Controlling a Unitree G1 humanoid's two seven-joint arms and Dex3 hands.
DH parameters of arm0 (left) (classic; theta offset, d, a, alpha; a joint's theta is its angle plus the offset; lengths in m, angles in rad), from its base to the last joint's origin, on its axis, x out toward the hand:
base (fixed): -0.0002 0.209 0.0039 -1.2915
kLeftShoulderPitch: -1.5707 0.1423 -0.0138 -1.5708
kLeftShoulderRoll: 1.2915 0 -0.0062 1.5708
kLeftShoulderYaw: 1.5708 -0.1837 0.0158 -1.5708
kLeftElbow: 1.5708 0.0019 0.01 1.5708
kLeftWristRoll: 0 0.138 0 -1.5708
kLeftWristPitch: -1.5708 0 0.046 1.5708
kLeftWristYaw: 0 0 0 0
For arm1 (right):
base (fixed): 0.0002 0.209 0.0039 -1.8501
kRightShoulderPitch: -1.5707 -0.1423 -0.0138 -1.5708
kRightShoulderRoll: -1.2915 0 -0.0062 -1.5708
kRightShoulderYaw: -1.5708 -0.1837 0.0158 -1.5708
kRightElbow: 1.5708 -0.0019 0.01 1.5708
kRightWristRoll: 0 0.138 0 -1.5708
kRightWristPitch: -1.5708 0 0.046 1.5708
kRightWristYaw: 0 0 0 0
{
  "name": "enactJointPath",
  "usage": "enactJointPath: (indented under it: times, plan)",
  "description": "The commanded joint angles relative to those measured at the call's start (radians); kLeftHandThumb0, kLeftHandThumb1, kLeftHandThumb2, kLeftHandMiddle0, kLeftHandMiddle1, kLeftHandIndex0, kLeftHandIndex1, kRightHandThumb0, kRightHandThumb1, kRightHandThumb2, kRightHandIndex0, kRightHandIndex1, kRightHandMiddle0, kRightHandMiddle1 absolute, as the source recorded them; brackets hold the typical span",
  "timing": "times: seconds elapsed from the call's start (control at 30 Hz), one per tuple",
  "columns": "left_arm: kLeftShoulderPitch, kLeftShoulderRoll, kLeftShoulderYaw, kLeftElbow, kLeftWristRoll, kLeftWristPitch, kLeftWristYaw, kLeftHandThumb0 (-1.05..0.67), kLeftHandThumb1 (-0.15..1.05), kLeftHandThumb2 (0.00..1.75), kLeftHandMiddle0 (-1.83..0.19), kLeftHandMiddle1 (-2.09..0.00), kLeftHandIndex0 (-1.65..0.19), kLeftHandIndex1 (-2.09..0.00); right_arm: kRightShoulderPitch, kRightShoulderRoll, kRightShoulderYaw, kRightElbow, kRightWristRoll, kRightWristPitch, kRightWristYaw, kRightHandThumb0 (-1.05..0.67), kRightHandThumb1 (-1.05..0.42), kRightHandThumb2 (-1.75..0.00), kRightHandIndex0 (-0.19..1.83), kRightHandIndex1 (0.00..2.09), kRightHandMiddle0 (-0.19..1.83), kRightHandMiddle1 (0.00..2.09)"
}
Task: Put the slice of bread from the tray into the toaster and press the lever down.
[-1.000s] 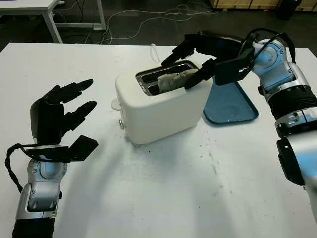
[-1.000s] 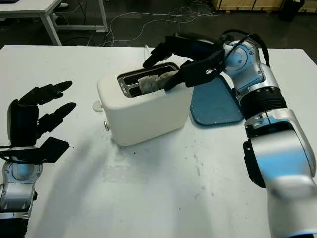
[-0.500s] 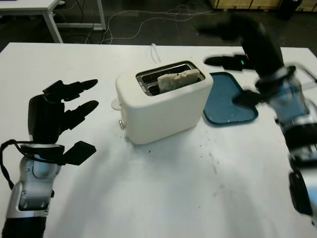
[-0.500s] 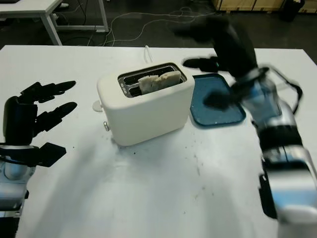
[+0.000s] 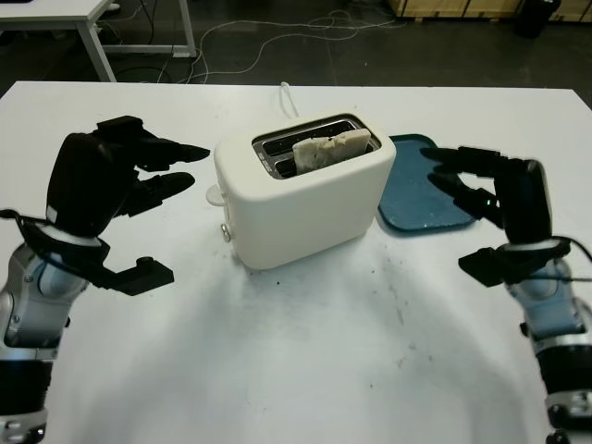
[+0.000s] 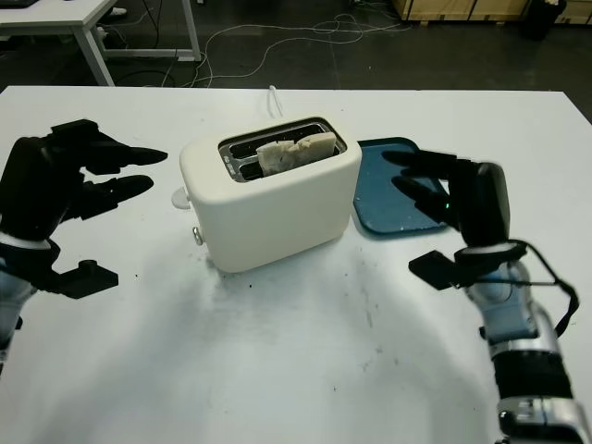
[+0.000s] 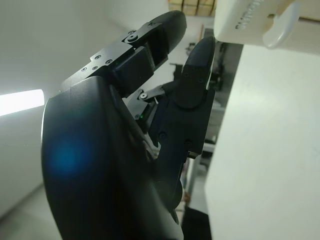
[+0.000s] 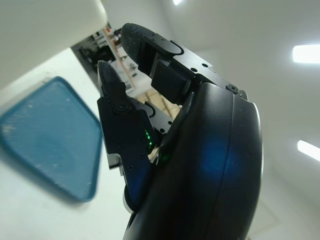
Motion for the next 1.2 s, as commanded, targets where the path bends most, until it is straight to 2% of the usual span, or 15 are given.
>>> enactJointPath:
  times: [0.0, 0.27, 0.3, 0.37, 0.47, 0.6, 0.8, 0.93, 1.03, 1.17]
  plan:
    - [-0.036, 0.038, -0.016, 0.027, 0.055, -0.030, 0.034, -0.28, 0.89, 0.00, -0.92, -1.06, -1.19, -0.13, 0.020, 0.022, -0.005, -0.038, 0.015, 0.034, -0.002, -0.22, -0.92, -0.04, 1.24, 0.19, 1.10, 0.02]
    - [-0.100, 0.127, -0.067, 0.061, 0.103, -0.031, -0.031, -0.30, 0.87, 0.00, -0.95, -1.23, -1.20, -0.14, 0.024, 0.061, 0.003, -0.046, 0.070, 0.090, 0.062, -0.25, -0.92, -0.08, 1.22, 0.22, 1.12, 0.01]
    - [-0.102, 0.132, -0.070, 0.057, 0.106, -0.024, -0.039, -0.30, 0.88, 0.01, -0.96, -1.25, -1.20, -0.13, 0.023, 0.062, 0.003, -0.043, 0.072, 0.090, 0.064, -0.25, -0.92, -0.08, 1.19, 0.26, 1.11, 0.01]
    - [-0.093, 0.135, -0.073, 0.034, 0.114, 0.003, -0.056, -0.30, 0.87, 0.00, -0.98, -1.30, -1.21, -0.13, 0.015, 0.061, 0.004, -0.025, 0.069, 0.075, 0.061, -0.24, -0.92, -0.07, 1.06, 0.52, 1.10, 0.01]
    - [-0.068, 0.129, -0.077, 0.004, 0.126, 0.032, -0.058, -0.30, 0.88, 0.00, -0.99, -1.34, -1.21, -0.13, 0.007, 0.061, 0.006, -0.012, 0.070, 0.070, 0.064, -0.25, -0.92, -0.07, 0.99, 0.64, 1.10, 0.01]
    - [-0.016, 0.103, -0.074, -0.033, 0.136, 0.074, -0.047, -0.31, 0.91, 0.01, -0.99, -1.32, -1.20, -0.11, 0.000, 0.068, 0.012, -0.014, 0.067, 0.072, 0.063, -0.25, -0.92, -0.07, 0.97, 0.66, 1.10, 0.01]
    - [0.043, 0.081, -0.087, -0.113, 0.163, 0.160, -0.086, -0.30, 0.92, 0.14, -0.97, -1.11, -1.16, -0.08, 0.000, 0.087, 0.031, -0.032, 0.053, 0.101, 0.062, -0.22, -0.92, -0.06, 0.98, 0.67, 1.12, 0.01]
    - [0.020, 0.106, -0.102, -0.115, 0.167, 0.169, -0.134, -0.32, 0.92, 0.16, -0.98, -1.14, -1.16, -0.07, -0.001, 0.094, 0.034, -0.031, 0.055, 0.105, 0.060, -0.19, -0.92, -0.05, 0.97, 0.67, 1.13, 0.01]
    - [-0.004, 0.122, -0.115, -0.105, 0.161, 0.161, -0.170, -0.32, 0.92, 0.15, -0.97, -1.26, -1.16, -0.07, -0.002, 0.091, 0.035, -0.026, 0.053, 0.099, 0.058, -0.16, -0.92, -0.05, 0.97, 0.69, 1.12, 0.01]
    - [-0.037, 0.130, -0.140, -0.069, 0.176, 0.139, -0.158, -0.31, 0.91, 0.07, -1.00, -1.31, -1.19, -0.07, 0.002, 0.089, 0.034, -0.035, 0.054, 0.107, 0.062, -0.16, -0.92, -0.06, 0.94, 0.73, 1.12, 0.00]
